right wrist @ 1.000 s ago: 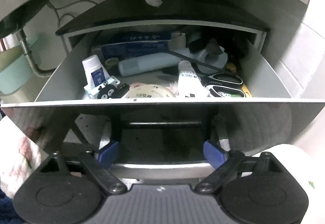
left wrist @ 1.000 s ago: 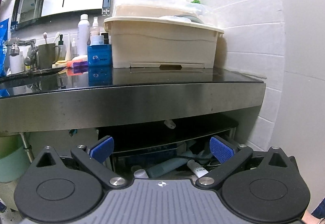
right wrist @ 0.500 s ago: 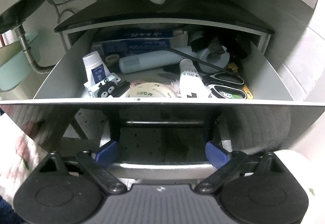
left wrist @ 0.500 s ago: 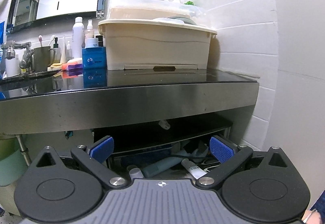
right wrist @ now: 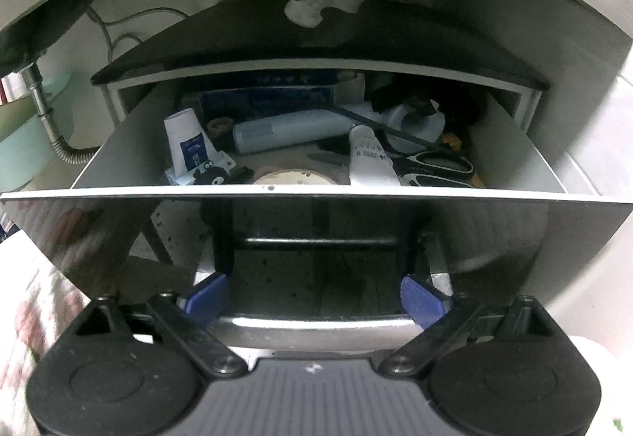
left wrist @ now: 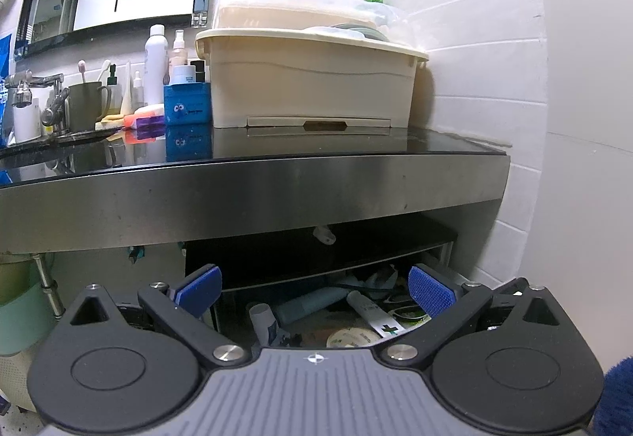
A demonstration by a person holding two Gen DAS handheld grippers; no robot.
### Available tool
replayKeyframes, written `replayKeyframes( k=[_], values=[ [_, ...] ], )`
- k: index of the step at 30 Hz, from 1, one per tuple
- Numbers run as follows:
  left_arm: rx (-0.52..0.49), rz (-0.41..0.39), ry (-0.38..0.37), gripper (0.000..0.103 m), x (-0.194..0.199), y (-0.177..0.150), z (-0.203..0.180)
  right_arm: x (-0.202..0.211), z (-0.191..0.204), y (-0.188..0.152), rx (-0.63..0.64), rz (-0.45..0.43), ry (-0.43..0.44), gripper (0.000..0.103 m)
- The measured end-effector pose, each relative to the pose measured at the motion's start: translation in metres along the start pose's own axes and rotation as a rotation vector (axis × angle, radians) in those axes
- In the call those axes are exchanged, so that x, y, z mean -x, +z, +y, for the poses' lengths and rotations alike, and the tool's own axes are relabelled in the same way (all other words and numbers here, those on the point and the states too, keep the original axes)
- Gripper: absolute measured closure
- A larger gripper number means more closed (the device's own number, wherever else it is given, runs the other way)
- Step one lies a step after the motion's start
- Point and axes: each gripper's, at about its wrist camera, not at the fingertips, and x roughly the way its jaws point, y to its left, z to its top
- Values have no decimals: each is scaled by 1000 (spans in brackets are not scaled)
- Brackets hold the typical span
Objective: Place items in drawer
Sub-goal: 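Push the drawer front inward with the right tool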
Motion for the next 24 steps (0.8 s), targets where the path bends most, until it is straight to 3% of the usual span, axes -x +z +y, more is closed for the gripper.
replayKeyframes(
  k=[24],
  values=[
    [-4,-8,-31,1,10,-4,1,17,1,-14,-1,-25,-1,7]
  ],
)
